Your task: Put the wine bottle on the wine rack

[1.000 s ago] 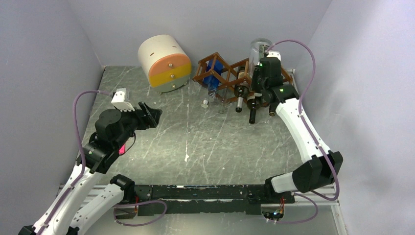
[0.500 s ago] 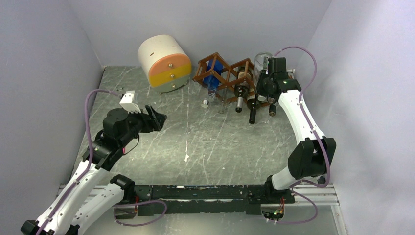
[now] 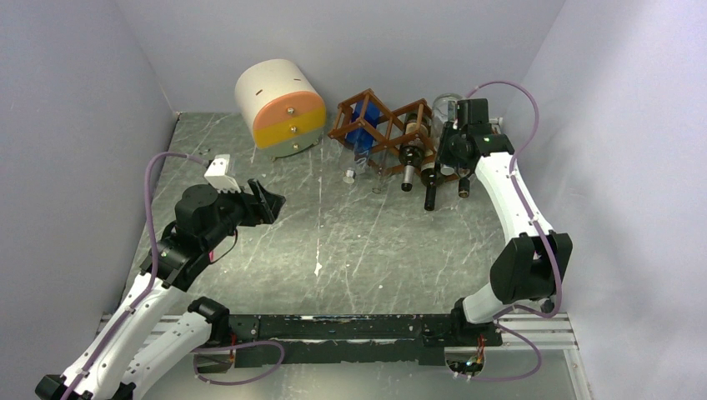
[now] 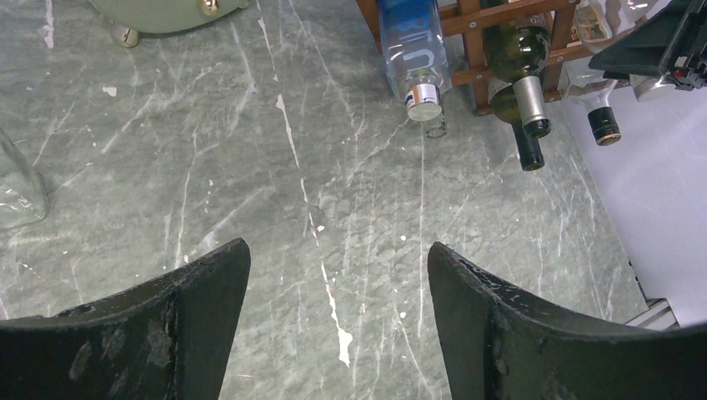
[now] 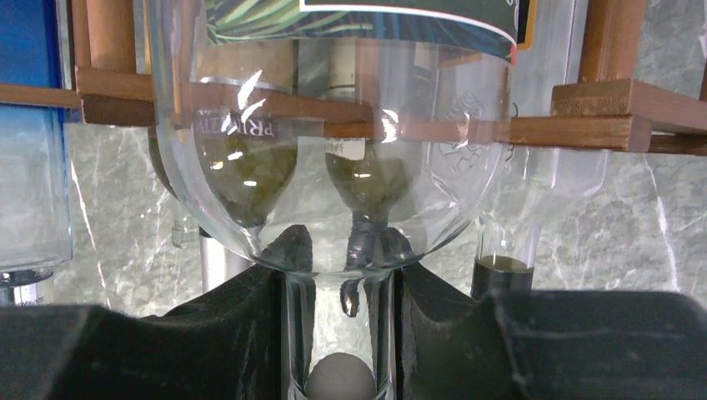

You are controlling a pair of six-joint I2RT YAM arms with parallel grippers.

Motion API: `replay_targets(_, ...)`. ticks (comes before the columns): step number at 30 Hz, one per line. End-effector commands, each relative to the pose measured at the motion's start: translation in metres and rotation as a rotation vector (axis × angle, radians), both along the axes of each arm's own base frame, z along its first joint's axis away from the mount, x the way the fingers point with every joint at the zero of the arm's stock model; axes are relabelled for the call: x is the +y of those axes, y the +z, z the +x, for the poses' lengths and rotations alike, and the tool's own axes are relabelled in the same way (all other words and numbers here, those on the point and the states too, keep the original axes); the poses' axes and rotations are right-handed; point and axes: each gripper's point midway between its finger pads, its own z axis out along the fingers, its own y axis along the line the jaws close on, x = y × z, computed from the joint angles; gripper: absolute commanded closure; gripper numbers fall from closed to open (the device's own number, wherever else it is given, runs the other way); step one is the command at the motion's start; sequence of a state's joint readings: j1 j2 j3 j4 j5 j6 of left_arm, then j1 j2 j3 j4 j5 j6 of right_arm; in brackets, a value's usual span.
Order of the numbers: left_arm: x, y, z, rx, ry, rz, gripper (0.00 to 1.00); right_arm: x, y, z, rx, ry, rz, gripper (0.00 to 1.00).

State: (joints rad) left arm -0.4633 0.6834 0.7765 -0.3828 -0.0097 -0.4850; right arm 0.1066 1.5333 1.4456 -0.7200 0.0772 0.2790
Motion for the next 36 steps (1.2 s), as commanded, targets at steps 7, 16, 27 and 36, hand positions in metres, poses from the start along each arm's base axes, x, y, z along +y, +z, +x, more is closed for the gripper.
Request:
replay_targets(7,-0.003,0.005,0.000,-0.021,-0.022,0.002,0.18,-0.010,0.055,0.039,-0.232,-0.038,-0.026,0.47)
replay_targets(16,-0.001,0.002,0.003,-0.006,-0.001,0.013,0.18,-0.020,0.062,0.025,-0.257,-0.102,-0.033,0.28)
replay_targets(27,0.022,0.010,0.012,-0.022,0.133,0.041,0.16,0.009,0.133,0.000,-0.453,0.024,0.092,0.26)
replay_targets(36,0.083,0.021,0.024,-0.009,0.473,0.162,0.00,0.037,0.194,-0.029,-0.690,0.195,0.180,0.26)
